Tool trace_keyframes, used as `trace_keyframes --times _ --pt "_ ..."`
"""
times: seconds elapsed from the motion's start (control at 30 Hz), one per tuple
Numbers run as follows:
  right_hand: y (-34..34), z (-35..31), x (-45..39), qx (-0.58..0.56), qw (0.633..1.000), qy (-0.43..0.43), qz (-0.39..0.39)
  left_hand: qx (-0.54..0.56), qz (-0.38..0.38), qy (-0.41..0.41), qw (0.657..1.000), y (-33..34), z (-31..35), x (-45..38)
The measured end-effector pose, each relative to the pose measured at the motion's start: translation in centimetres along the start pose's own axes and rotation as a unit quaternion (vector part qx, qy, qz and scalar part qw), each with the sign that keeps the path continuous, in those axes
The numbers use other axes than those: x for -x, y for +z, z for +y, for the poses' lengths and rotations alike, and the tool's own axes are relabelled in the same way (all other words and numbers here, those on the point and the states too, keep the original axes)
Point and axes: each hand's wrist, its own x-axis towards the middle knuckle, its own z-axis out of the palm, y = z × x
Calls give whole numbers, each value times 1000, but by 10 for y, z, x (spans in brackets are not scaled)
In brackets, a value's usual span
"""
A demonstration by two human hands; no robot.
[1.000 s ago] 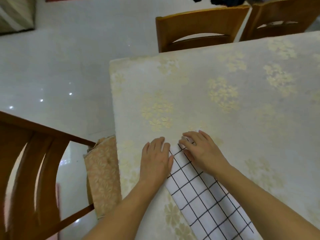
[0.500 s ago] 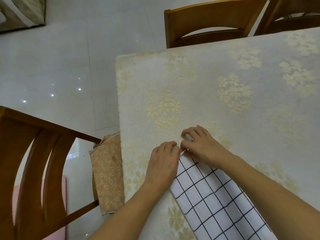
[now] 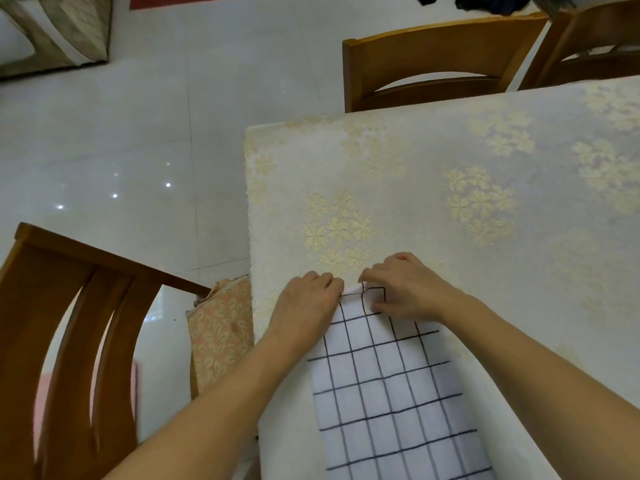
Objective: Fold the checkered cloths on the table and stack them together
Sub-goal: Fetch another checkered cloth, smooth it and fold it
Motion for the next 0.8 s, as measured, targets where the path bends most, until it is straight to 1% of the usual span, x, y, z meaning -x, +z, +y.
trace_keyframes --times 0.1,0.17,0.2,0.3,0.43,0.53,0.6,0.63,0.7,0.8 --pt "-5 4 -13 -38 999 29 -9 44 -65 29 997 -11 -25 -6" --pt "-4 8 -17 -51 998 38 -18 51 -111 46 991 -15 -37 -4" --pt "-3 10 -17 -55 997 40 -19 56 -121 52 990 -17 -40 -3" --pt "-2 11 -17 -69 996 53 -25 78 -129 54 987 -15 -46 1" --pt "-3 13 -15 -69 995 64 -22 98 -147 30 984 -17 -48 0" --pt "-5 7 -9 -22 999 24 14 75 -129 38 988 -21 -40 -3" --pt "-4 1 -2 16 998 -16 52 84 -110 23 990 -22 -32 -6" --pt "-4 -3 2 29 997 -29 58 93 -99 18 991 -22 -30 -7" --pt "-1 -7 10 36 997 -40 55 96 -83 17 992 -21 -26 -8" --pt "3 -9 20 37 996 -35 74 77 -93 15 993 -19 -21 -4"
